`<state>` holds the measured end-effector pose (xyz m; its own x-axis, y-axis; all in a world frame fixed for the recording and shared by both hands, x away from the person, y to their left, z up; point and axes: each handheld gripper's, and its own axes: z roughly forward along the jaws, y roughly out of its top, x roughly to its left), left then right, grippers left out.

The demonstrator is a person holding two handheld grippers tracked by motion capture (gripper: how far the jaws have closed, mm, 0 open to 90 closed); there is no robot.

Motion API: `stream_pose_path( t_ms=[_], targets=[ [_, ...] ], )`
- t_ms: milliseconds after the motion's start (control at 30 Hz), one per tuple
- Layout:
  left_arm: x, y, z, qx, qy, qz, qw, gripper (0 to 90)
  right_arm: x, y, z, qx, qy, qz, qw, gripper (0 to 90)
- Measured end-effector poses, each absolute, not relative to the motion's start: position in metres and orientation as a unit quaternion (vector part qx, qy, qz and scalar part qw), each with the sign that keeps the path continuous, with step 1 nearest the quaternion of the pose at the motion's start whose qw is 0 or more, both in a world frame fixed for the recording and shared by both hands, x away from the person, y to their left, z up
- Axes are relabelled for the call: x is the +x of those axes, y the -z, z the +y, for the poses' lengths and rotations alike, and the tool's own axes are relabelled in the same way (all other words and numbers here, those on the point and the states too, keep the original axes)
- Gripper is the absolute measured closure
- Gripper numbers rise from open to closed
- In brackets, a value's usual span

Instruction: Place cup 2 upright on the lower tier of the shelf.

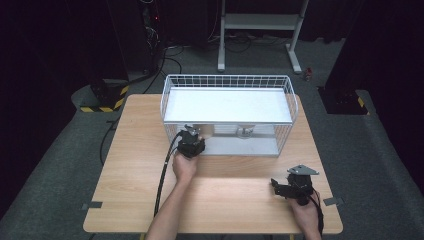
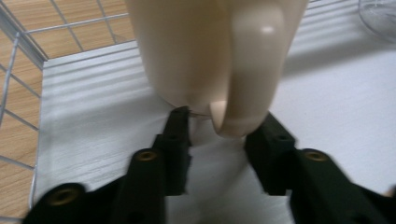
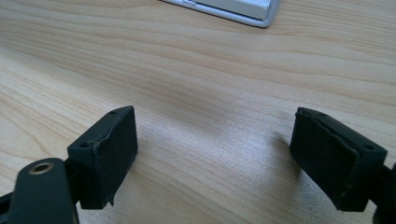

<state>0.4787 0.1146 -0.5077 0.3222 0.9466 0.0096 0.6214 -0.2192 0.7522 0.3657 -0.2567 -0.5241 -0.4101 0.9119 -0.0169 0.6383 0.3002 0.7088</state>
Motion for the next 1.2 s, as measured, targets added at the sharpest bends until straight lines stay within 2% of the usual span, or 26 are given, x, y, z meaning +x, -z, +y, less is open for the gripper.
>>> stream_pose_path(
  t_ms=[100, 267, 600, 1200],
  targets=[
    [0.477, 0.508, 0.114, 0.744, -0.238, 0.524, 0.34, 46.1, 0.365, 0.524, -0.257, 0.5, -0.318, 0.776, 0.215, 15.0],
    [0.473, 0.506, 0.115, 0.742, -0.227, 0.527, 0.346, 37.9, 0.365, 0.524, -0.257, 0.5, -0.317, 0.777, 0.215, 15.0],
    [0.456, 0.497, 0.119, 0.751, -0.235, 0.509, 0.349, 34.1, 0.365, 0.524, -0.257, 0.5, -0.317, 0.777, 0.215, 15.0],
    [0.44, 0.481, 0.124, 0.752, -0.239, 0.49, 0.371, 34.2, 0.366, 0.524, -0.257, 0.499, -0.318, 0.777, 0.215, 15.0]
  ],
)
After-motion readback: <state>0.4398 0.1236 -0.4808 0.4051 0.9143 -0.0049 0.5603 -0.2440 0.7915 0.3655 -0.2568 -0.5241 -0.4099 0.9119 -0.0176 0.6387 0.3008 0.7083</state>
